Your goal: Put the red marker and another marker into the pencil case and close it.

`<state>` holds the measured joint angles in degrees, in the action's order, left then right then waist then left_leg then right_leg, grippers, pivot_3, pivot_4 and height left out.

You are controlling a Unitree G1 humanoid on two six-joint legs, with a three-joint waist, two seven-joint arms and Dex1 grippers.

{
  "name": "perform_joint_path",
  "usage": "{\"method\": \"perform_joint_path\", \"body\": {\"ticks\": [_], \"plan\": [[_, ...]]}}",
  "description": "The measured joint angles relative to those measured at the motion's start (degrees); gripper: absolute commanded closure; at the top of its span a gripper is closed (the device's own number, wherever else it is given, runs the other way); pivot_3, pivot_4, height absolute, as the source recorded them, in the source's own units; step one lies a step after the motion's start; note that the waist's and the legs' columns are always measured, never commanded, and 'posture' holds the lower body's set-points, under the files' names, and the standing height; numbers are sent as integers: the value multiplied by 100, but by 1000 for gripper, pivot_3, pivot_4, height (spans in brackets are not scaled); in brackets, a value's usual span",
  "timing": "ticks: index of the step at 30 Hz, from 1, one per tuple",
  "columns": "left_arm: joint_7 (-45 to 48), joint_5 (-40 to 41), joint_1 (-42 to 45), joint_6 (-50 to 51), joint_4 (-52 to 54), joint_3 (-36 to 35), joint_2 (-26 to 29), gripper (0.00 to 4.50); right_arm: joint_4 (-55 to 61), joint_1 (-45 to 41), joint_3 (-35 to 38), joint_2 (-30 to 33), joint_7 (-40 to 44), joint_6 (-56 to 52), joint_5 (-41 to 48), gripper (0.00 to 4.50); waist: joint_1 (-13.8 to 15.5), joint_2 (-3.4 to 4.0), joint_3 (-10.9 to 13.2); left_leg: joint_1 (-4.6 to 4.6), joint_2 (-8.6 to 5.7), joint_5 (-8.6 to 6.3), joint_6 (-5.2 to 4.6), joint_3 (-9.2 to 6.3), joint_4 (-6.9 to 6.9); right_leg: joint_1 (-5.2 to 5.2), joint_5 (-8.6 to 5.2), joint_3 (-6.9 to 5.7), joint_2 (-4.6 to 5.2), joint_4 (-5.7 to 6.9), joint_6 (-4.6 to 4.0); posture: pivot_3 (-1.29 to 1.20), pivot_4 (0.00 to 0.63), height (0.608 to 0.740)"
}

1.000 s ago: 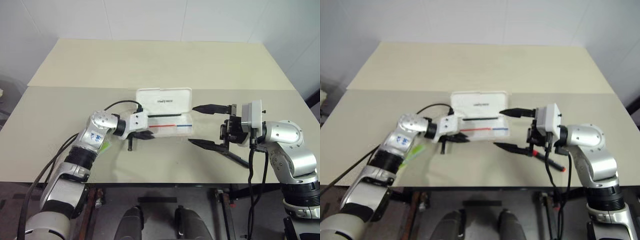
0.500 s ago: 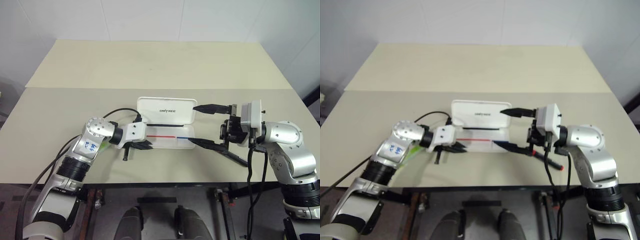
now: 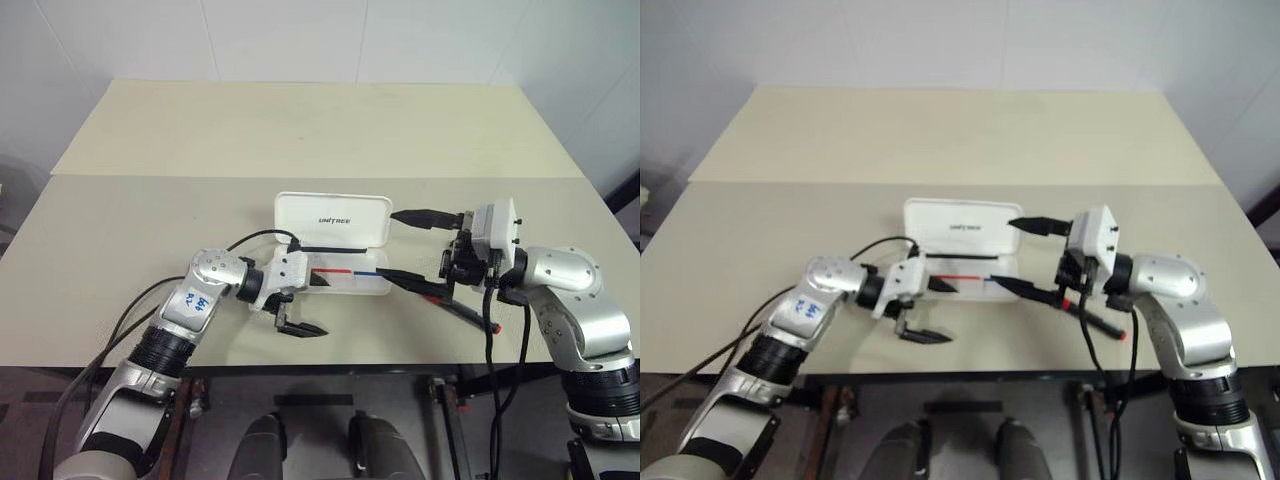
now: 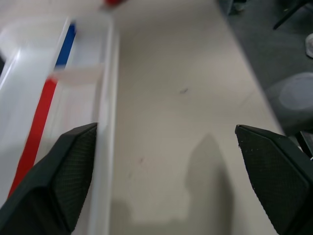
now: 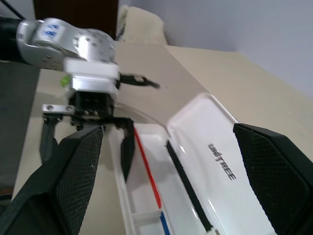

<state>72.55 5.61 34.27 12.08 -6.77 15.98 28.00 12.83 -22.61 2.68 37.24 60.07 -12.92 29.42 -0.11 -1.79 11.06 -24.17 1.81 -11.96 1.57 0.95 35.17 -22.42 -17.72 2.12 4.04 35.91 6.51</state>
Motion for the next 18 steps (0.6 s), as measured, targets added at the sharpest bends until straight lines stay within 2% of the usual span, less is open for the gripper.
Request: {"method": "perform_joint_path", "body": {"ticks": [4, 9, 11, 18], "plan": [[-45, 149, -146, -115, 29, -80, -13, 19, 28, 125, 5, 121, -210, -347, -50, 0, 1, 0, 0, -1, -1, 0, 0, 1, 0, -1, 0, 0, 4, -1, -1, 0, 150, 740], [-67, 417, -177, -369, 73, -330, -19, 19, 44, 450, 177, 588, -272, -868, -34, 0, 28, 0, 0, -2, -4, -1, -2, 0, 0, 1, -3, -1, 13, -4, -5, 0, 150, 740], [-93, 515, -190, -530, 69, -501, 3, 19, -45, 658, 340, 801, -163, -859, -61, 0, 15, 0, 0, -2, -6, -2, -4, 4, 0, 2, -3, 0, 13, -7, -5, 0, 150, 740], [-195, 541, -252, -924, -98, -603, 3, 19, -334, 879, 461, 834, -31, -590, -193, 0, -9, 0, 0, 3, -1, -2, -4, 4, 0, 1, -1, 1, -1, -2, -2, 0, 150, 740]]}}
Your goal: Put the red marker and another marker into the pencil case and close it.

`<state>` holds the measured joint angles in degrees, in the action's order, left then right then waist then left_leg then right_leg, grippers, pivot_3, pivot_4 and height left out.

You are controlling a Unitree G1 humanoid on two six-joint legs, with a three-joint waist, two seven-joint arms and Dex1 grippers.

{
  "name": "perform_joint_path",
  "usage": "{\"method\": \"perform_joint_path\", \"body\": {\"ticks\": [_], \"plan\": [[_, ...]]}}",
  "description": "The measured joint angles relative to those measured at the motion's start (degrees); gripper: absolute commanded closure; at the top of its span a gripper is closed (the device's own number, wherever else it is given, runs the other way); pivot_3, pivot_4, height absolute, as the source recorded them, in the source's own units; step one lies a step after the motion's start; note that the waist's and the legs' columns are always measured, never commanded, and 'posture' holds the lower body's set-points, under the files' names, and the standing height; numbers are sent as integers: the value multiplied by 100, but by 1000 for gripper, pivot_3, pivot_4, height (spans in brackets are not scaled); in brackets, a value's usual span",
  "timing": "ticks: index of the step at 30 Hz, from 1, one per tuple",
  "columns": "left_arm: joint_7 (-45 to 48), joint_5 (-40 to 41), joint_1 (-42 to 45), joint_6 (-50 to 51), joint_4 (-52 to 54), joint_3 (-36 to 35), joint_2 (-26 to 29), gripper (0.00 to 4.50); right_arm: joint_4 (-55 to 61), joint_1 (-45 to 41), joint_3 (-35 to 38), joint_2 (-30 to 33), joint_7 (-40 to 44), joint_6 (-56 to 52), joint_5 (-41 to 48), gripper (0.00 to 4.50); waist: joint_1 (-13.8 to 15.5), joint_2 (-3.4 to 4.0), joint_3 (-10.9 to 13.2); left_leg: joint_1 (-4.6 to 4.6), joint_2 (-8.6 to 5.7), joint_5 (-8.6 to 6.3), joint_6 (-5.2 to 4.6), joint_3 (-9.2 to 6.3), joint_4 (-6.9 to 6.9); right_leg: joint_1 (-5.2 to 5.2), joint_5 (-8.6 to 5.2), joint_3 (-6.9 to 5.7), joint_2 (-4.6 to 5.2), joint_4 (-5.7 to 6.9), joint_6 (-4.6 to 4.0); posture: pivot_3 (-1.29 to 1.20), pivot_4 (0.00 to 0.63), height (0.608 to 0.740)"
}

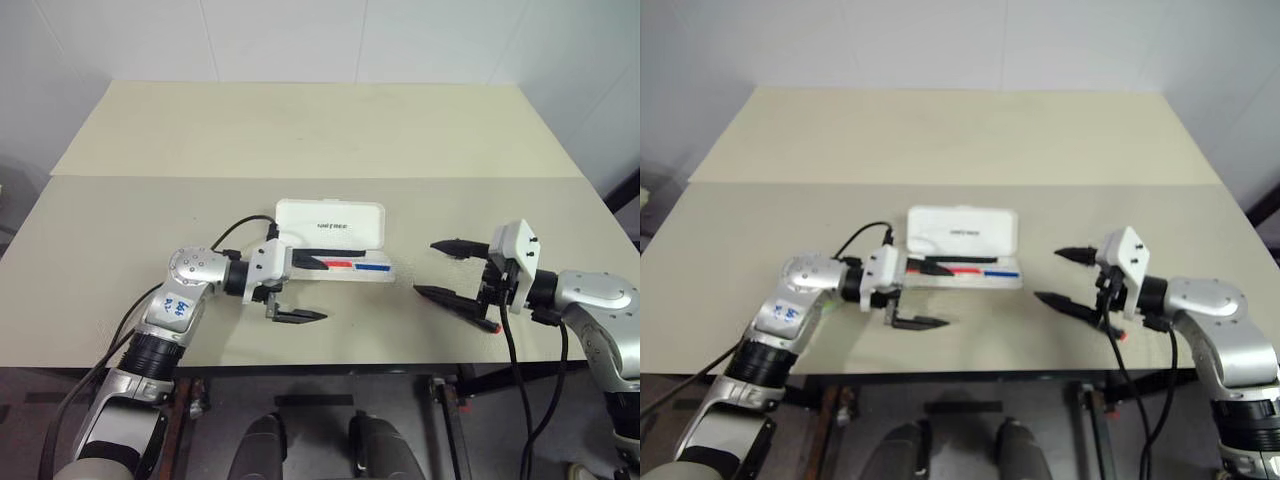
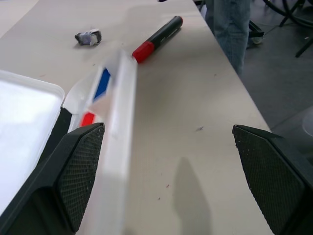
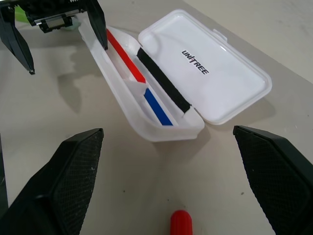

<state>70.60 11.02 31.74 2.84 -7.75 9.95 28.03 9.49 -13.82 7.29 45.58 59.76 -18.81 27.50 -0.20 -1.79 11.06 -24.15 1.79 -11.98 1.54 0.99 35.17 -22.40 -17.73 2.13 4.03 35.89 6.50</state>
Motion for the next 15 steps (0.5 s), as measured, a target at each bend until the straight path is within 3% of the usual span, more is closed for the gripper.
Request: {"method": "perform_joint_path", "body": {"ticks": [15], "plan": [[60, 198, -286, -519, -928, -36, -378, 19, 165, 203, 270, 125, 5, -34, -9, 0, 16, 1, 0, 0, -1, 0, 0, 0, 1, 1, 1, 0, 2, 0, 1, 0, 150, 740]]}}
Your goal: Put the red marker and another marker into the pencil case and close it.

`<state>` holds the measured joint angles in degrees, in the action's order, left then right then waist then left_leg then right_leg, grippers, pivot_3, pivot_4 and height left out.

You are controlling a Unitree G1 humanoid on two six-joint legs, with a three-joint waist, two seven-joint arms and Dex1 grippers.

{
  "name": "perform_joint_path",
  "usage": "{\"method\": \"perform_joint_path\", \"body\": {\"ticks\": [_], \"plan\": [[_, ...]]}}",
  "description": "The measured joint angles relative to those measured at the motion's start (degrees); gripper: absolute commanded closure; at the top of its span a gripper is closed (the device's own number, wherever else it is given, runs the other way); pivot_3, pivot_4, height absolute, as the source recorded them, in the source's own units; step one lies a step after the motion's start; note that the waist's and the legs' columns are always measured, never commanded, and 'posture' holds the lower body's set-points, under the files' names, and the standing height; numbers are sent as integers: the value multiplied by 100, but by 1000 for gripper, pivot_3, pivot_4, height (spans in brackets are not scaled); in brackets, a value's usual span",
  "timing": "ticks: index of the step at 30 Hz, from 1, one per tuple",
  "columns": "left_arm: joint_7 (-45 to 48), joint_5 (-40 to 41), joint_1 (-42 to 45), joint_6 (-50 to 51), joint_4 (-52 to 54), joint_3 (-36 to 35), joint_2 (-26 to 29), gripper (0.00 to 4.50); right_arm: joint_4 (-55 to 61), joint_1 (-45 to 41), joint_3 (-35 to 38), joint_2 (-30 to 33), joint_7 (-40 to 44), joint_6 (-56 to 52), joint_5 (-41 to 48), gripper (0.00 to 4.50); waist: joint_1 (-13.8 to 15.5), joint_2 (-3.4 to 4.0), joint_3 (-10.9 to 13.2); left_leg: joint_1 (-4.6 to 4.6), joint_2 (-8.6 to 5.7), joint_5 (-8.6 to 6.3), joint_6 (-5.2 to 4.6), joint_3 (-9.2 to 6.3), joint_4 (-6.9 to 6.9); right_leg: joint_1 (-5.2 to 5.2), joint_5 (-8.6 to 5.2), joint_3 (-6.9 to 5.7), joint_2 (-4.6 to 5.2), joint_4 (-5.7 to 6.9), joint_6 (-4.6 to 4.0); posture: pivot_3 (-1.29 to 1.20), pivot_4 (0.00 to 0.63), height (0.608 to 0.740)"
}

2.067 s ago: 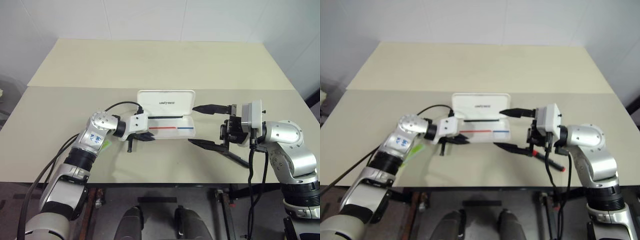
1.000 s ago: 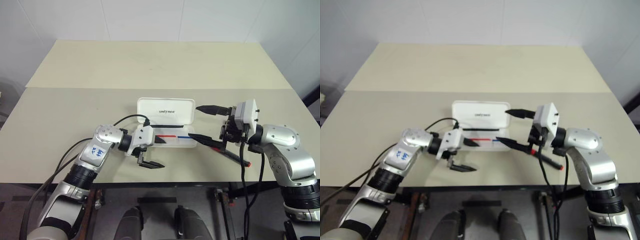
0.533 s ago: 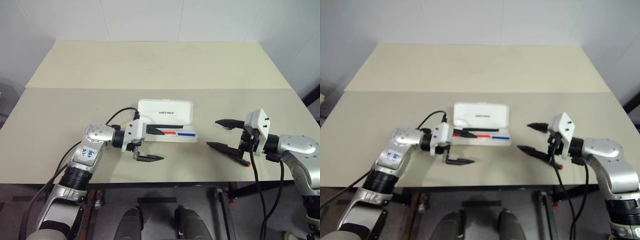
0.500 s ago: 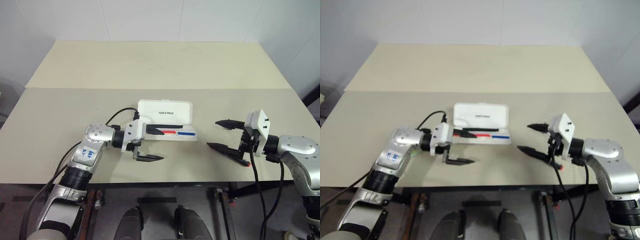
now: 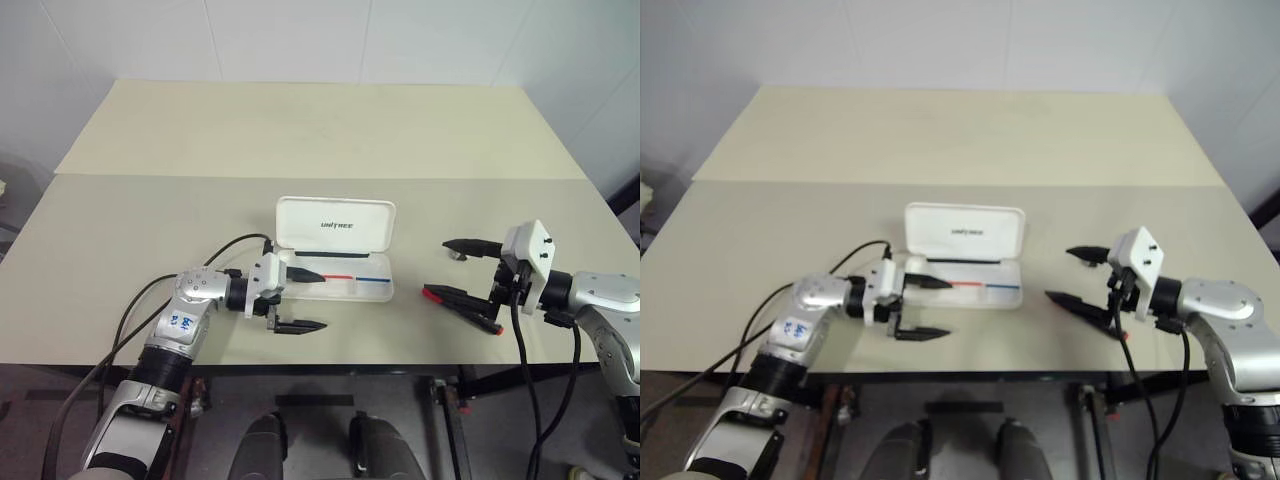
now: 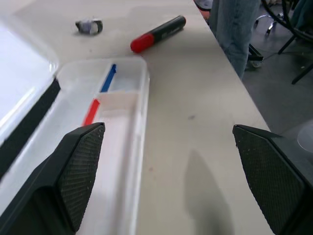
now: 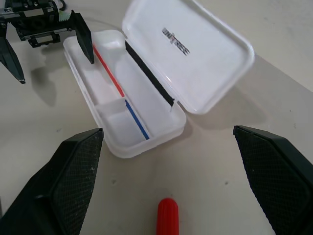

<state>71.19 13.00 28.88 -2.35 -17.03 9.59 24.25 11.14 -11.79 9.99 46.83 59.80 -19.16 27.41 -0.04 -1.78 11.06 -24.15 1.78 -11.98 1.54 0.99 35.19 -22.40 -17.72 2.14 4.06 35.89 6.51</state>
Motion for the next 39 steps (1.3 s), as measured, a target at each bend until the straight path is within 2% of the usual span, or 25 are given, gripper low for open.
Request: {"method": "perform_joint_path", "body": {"ticks": [12, 20, 27, 34, 37, 39], "plan": [[156, 141, 64, -302, -156, -47, -101, 19, 226, 226, 121, 53, -134, -230, 67, 0, 9, 0, 0, -1, -1, 0, 0, -1, 0, 1, 0, 0, 2, -2, 0, 0, 150, 740], [199, 745, 143, -170, 701, -445, -8, 19, -101, 675, 160, 246, -32, -336, -40, 0, -1, 0, 0, 2, -1, 0, 0, 1, 0, 4, 0, 1, 1, -2, 1, 0, 150, 740], [303, 1077, -256, 410, 1703, -672, 809, 19, -857, 1043, 153, 381, 13, -157, -507, 0, -22, 1, -1, 7, 0, 0, 0, 7, 0, 4, 0, 7, -1, -2, 0, 0, 150, 740], [433, 1245, -535, 608, 1848, -1176, 1613, 19, -1454, 977, 119, 369, -55, 203, -840, 0, -23, 1, -1, 7, 1, 0, 0, 11, -1, 3, -9, 10, 0, -5, -17, 0, 150, 740], [449, 1247, -653, 592, 1615, -1611, 1970, 0, -1601, 858, 45, 301, -42, 302, -850, 649, -41, -1, -2, 10, 3, 0, 0, 13, -2, 4, -9, 11, 0, -5, -18, 0, 150, 740], [439, 1248, -675, 547, 1530, -1774, 2005, 0, -1606, 802, -20, 259, -42, 305, -854, 1304, -39, -8, -6, 11, 3, 1, -2, 15, -1, 6, -16, 11, 3, -6, -32, 0, 150, 740]]}}
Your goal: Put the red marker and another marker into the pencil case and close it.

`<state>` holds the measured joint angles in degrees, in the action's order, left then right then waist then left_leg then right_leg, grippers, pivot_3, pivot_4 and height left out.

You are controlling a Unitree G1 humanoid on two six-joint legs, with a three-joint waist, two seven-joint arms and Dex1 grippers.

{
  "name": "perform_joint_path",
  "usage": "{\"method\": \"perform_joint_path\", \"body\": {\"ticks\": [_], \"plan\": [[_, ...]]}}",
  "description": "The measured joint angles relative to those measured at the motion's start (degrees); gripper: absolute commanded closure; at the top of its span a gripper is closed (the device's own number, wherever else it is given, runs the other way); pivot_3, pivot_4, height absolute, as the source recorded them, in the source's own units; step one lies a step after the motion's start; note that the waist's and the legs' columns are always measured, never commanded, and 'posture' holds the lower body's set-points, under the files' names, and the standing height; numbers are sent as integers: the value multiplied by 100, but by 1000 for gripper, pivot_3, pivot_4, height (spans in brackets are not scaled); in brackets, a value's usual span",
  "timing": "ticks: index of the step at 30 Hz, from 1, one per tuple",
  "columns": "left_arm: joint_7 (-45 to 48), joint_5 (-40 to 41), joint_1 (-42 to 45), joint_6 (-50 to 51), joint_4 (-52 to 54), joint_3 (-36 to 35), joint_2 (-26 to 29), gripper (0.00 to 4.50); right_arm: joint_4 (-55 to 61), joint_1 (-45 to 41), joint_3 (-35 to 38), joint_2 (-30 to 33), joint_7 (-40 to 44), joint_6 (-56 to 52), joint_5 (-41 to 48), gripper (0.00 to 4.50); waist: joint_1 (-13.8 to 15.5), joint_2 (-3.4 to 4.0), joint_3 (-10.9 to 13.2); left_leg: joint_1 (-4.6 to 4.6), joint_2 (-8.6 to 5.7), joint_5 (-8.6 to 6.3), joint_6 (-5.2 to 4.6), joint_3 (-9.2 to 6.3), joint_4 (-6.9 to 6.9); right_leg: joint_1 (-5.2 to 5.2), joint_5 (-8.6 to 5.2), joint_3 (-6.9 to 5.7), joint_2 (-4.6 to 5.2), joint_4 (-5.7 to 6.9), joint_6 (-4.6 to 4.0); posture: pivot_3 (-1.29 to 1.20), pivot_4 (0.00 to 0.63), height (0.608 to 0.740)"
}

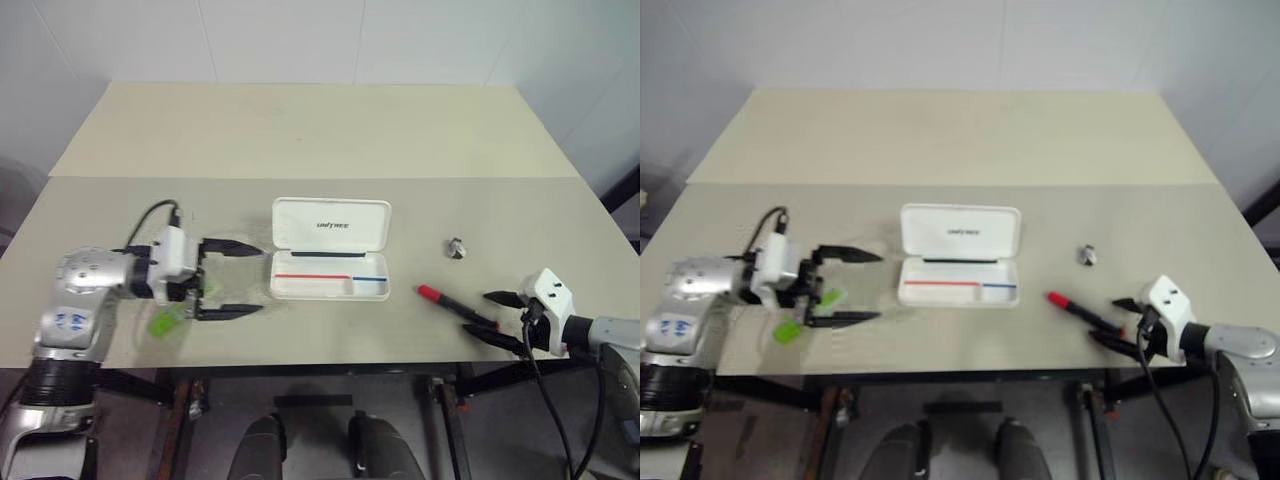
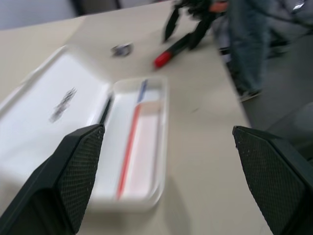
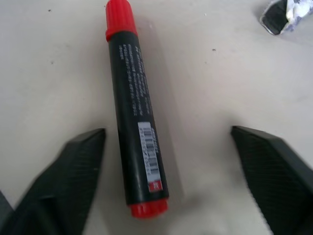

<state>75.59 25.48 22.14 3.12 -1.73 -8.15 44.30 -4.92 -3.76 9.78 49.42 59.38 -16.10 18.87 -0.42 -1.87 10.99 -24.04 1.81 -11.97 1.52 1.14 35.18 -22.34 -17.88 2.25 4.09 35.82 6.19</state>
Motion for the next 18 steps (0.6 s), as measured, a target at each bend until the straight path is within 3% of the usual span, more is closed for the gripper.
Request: {"method": "perform_joint_path", "body": {"ticks": [7, 15, 18], "plan": [[40, 0, -219, -73, -209, -76, 97, 0, 5, -187, -258, -84, 149, 147, -2, 3831, -53, -6, -3, 16, 5, 1, -3, 15, -2, 8, -10, 15, 5, -2, -30, 0, 150, 740], [38, -1, -243, -127, -359, -181, 146, 0, 382, -327, -536, -86, 435, 195, -53, 3898, -123, -5, -3, 12, 6, 1, -2, 23, -13, -5, 4, 18, 7, 2, -3, 0, 150, 740], [36, -5, -298, -190, -407, -234, 198, 0, 720, -1029, -734, -150, 591, 184, 16, 3898, -177, -4, -2, 16, 9, 1, -2, 38, -13, -11, 5, 35, 2, 6, -3, 0, 150, 740]]}}
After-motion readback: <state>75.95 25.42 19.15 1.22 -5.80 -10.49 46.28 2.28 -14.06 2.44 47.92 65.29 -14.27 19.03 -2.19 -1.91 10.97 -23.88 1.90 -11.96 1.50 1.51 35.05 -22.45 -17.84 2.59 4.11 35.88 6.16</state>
